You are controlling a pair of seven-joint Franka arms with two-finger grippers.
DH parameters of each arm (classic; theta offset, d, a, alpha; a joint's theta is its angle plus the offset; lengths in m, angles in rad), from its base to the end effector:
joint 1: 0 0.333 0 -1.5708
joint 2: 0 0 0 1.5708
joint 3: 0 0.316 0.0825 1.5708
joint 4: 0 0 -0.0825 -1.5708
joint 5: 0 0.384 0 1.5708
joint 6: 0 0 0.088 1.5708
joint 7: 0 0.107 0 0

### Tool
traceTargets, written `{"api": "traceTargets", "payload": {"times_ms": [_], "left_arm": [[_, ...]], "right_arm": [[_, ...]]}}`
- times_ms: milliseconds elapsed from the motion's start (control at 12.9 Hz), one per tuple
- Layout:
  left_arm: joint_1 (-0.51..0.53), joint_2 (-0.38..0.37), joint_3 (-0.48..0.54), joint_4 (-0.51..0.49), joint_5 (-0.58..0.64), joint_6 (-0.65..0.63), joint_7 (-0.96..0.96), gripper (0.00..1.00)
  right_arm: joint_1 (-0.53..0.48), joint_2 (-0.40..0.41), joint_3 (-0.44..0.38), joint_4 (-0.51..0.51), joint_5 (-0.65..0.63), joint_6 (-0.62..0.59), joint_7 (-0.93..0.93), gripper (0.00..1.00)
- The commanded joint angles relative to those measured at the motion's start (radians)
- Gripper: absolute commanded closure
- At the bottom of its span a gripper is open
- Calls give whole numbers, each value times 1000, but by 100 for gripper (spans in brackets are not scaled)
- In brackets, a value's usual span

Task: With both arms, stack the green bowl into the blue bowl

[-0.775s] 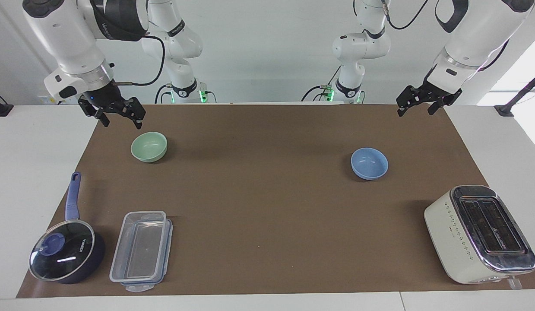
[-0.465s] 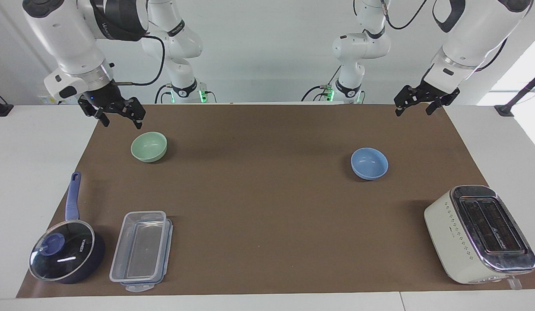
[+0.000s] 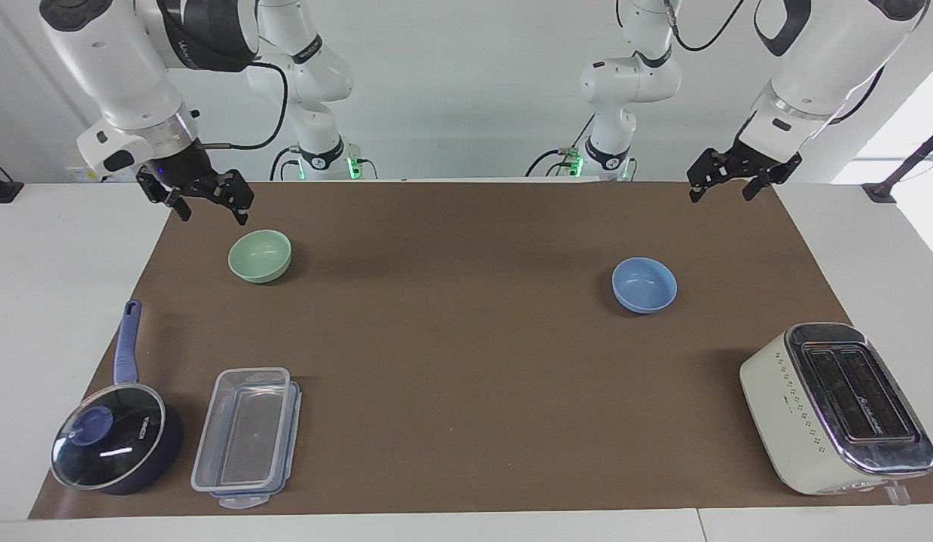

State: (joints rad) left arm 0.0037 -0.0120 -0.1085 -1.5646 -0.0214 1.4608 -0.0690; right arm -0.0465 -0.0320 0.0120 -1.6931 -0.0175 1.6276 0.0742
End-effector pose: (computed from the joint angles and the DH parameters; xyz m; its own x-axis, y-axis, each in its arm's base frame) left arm 0.5357 -0.0592 0.6248 0.9950 -0.0376 -0.0929 -0.0365 -0.9992 0.0137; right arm 0.5462 -0.0205 0.5891 0.9937 -0.1075 -0.0321 -0.1069 -0.9941 0.0202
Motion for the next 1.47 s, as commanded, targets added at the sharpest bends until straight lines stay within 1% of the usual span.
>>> {"api": "traceTargets", "payload": {"times_ms": [0,77,232,387,542,620,697,852,1007,1085,1239,1394], "left_arm": [[-5,-28,10,-46,-11,56,-2,0],[-2,-45,12,-87,-12,91,-2,0],[-2,-45,15,-181,-12,175,0,0],[-1,-37,16,-331,-11,338,5,0],[-1,-13,18,-458,-11,484,69,0],[2,6,18,-510,-11,553,99,0],[2,26,18,-550,-11,617,113,0],[4,58,18,-609,-8,712,118,0],[9,67,19,-630,-3,731,144,1],[9,75,19,-637,0,733,156,4],[9,80,19,-646,1,734,184,9],[12,80,19,-646,1,734,190,19]], "right_arm": [[-19,-46,6,-81,-4,21,-22,0],[-24,-63,3,-120,-2,41,-30,0],[-33,-101,-6,-209,-2,90,-56,0],[-59,-152,-4,-323,-1,162,-62,1],[-79,-218,-6,-475,-1,289,-65,0],[-91,-242,-6,-543,-1,340,-76,0],[-104,-250,-6,-584,-1,372,-108,0],[-140,-237,-6,-634,-1,437,-168,0],[-177,-214,-6,-700,-1,553,-236,0],[-197,-197,-6,-727,-1,598,-270,0],[-211,-190,-6,-781,-1,650,-297,0],[-228,-180,-6,-822,-1,701,-309,1]]}}
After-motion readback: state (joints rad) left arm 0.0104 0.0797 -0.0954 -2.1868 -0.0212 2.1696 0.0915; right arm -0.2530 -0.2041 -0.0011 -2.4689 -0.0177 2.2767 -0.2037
